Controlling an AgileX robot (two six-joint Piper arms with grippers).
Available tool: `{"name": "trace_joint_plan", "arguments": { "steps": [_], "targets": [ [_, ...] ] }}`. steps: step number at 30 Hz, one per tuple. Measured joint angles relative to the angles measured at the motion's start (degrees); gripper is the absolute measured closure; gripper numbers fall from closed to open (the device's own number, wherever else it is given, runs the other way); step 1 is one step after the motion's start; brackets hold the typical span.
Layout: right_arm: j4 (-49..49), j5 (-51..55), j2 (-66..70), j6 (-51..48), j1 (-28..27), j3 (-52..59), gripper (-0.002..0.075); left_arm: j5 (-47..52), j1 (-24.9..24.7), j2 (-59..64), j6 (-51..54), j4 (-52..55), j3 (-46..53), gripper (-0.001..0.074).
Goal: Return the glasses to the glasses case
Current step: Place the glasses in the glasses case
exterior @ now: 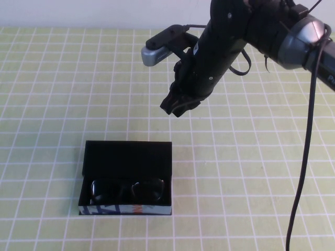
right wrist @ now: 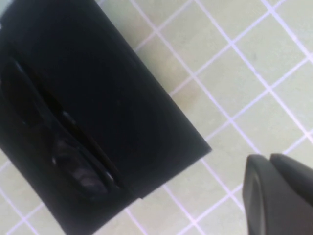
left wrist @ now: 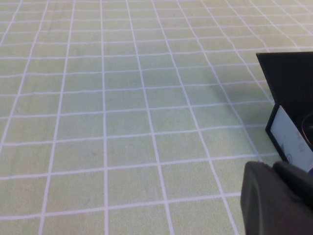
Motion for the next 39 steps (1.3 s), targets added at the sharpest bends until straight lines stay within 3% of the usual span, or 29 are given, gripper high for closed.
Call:
{"name": "trace_joint_plan", "arguments": {
  "steps": [6,13,18,22,28,34,39],
  "targets": [
    [2.5,0.0,0.0,0.0,-0.4,0.0,0.0737,-1.0,0.0,0.0,0.0,0.9,0.0,0.0739],
    [3.5,0.0,0.0,0.0,-0.4,0.0,0.0737,-14.4,0.0,0.0,-6.3,-0.4,0.0,0.0739],
    [4.1,0.0,0.0,0.7,-0.4,0.0,0.0737,-18.4,0.0,0.0,-11.8,-1.3,0.0,0.0739],
    [5.3,0.0,0.0,1.5,-0.4,0.0,0.0737,-14.2,0.0,1.0,-16.2,-4.5,-1.0,0.0739],
    [7.8,0.0,0.0,1.7,-0.4,0.0,0.0737,-6.0,-1.8,15.8,-17.8,-7.3,-8.9,0.0739],
    [7.9,0.0,0.0,2.8,-0.4,0.0,0.0737,8.3,-4.1,37.8,-6.0,-12.0,-21.0,0.0739],
    [7.9,0.0,0.0,3.1,-0.4,0.0,0.0737,16.7,-4.4,53.1,18.8,-32.7,-26.0,0.0739]
  ]
}}
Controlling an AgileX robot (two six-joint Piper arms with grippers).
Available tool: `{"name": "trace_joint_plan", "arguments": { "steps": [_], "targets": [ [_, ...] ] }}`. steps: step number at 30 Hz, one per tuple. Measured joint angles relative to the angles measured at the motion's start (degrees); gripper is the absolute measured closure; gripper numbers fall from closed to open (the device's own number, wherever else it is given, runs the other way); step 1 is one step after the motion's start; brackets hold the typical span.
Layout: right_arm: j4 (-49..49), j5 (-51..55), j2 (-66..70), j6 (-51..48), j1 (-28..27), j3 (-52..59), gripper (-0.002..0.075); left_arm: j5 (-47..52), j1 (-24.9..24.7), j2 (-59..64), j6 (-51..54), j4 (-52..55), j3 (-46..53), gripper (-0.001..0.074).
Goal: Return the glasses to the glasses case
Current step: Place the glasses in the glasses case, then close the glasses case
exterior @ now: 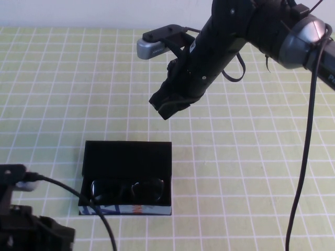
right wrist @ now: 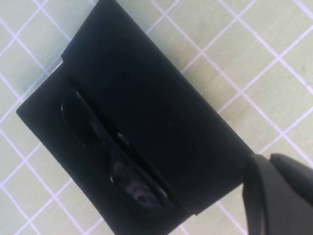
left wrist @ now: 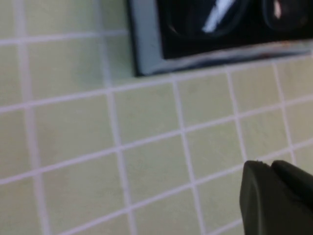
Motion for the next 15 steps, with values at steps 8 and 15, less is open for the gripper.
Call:
{"name": "trace_joint_plan", "arguments": {
  "steps": [8,15],
  "targets": [
    [0.1,0.0,0.0,1.7,0.0,0.0,0.0737,1.3,-0.1,18.2,37.1,-31.1,-0.1,0.0739],
    [0.7,0.0,0.5,3.0,0.0,0.0,0.0737,-2.3,-0.1,29.4,53.3,-44.0,-0.1,0.0739]
  ]
}}
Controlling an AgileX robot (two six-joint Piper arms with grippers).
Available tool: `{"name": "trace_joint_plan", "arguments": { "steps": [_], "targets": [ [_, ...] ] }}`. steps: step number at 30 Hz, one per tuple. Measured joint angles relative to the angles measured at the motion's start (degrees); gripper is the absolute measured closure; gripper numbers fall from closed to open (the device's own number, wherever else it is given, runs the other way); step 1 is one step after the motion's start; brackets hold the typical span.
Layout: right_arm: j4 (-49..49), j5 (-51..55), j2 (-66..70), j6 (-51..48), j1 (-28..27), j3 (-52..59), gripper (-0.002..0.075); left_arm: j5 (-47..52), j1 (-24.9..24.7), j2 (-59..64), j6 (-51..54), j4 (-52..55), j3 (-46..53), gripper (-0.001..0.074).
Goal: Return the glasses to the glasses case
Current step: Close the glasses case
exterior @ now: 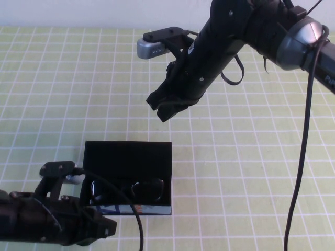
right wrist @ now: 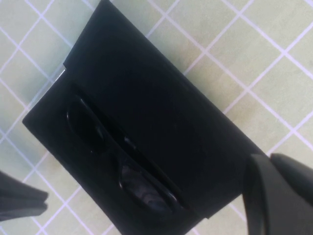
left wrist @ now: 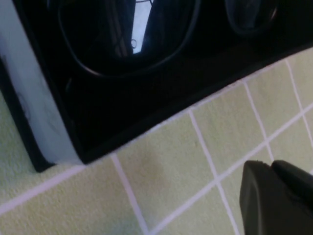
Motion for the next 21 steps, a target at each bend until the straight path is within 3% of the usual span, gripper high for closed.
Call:
{"name": "trace_joint_plan", "arguments": {
  "steps": [8,21],
  "targets": [
    [0.5,0.0,0.7,0.2,0.0,0.0,0.0737,-0.5,0.0,6.5,12.8,-11.5,0.0,0.0739],
    [2.5,-7.7,7.0,1.7,0.0,-2.2,0.0737,-3.5,0.0,8.0,19.9,-17.5,0.0,0.0739]
  ]
}}
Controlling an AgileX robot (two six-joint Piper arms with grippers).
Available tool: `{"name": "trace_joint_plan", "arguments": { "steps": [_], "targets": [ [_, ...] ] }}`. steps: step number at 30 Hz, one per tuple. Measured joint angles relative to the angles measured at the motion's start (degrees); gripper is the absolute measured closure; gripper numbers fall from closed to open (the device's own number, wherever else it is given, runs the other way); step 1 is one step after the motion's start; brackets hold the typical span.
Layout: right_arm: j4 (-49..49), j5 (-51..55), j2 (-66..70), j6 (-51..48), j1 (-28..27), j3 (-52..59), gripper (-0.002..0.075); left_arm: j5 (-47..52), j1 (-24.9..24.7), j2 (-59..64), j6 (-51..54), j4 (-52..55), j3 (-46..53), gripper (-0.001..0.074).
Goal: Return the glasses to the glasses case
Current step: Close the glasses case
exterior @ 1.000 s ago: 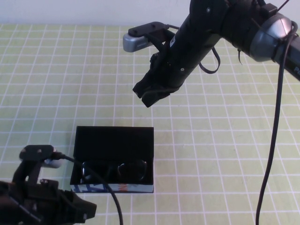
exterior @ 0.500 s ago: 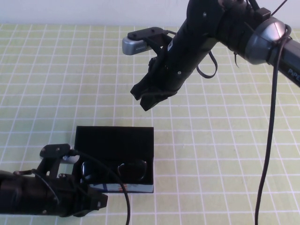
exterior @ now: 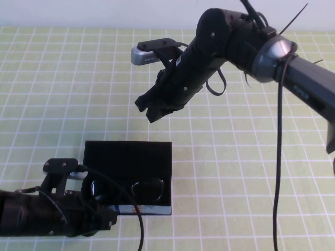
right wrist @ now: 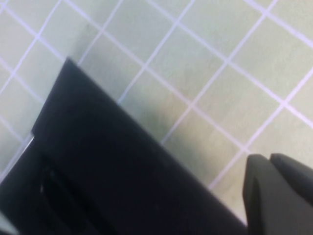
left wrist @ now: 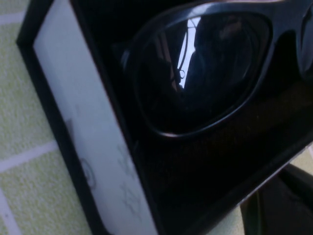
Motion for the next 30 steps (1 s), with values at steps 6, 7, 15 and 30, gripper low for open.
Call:
{"name": "trace_joint_plan", "arguments": {
  "steps": [6,7,15,30],
  "targets": [
    [0.2,-0.4,4.7,1.1,0.0,-3.4,0.0737,-0.2,0.0,0.0,0.2,0.0,0.0,0.0739],
    [0.2,-0.4,5.5,1.1,0.0,-4.1,0.0737,-0.4,0.0,0.0,0.2,0.0,0.0,0.0739],
    [1.3,4.2,10.8,2.8,0.0,-8.1,0.0737,-0.6,0.0,0.0,0.2,-0.1,0.0,0.0739],
    [6.7,7.1,11.5,3.1,0.0,-9.2,0.0737,-0.9,0.0,0.0,0.3,-0.7,0.0,0.0739]
  ]
}}
